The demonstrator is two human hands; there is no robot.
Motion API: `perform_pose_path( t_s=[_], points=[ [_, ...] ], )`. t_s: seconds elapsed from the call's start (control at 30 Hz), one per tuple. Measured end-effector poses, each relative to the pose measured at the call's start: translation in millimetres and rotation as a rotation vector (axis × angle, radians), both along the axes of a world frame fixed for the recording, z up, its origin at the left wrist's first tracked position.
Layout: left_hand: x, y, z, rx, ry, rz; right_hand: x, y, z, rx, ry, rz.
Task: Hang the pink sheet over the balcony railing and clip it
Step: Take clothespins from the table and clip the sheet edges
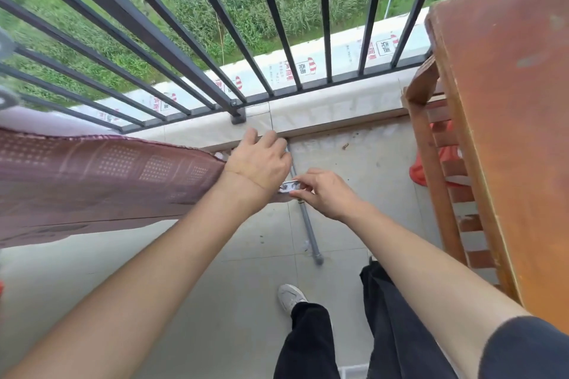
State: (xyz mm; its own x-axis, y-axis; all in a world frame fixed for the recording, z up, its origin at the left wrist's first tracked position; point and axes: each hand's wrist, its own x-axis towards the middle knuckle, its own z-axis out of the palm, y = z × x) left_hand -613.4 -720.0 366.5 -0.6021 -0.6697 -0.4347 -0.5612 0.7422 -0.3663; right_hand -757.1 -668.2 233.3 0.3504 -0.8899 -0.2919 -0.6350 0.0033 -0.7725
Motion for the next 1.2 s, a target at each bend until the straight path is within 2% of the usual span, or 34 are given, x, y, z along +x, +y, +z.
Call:
perform_pose_path(
  t_s=[0.1, 0.17, 0.27, 0.53, 0.83, 1.1, 1.2],
  points=[
    [-8, -14, 1, 0.136, -0.353, 0.290, -4, 0, 1, 0.052, 0.026, 0.011],
    [-3, -21, 4, 0.195, -0.421, 0.468, -8, -1, 2, 0.063, 0.035, 0.003],
    [8, -26, 9, 0.248, -0.310, 0.645, -10, -5, 4, 0.021, 0.024, -0.018],
    [17, -22, 6, 0.249, -0.132, 0.781, -12, -11, 5, -0.123, -0.087, -0.042],
    [22, -23, -11, 0.275, -0.114, 0.805, -21, -18, -9, -0.147, -0.157, -0.059],
    [25, -27, -21, 0.224, -0.039, 0.872, 8, -41, -7, -0.195, -0.213, 0.086],
    [23, -26, -20, 0.205, -0.034, 0.859, 22, -47, -3, -0.188, -0.178, 0.166]
  ],
)
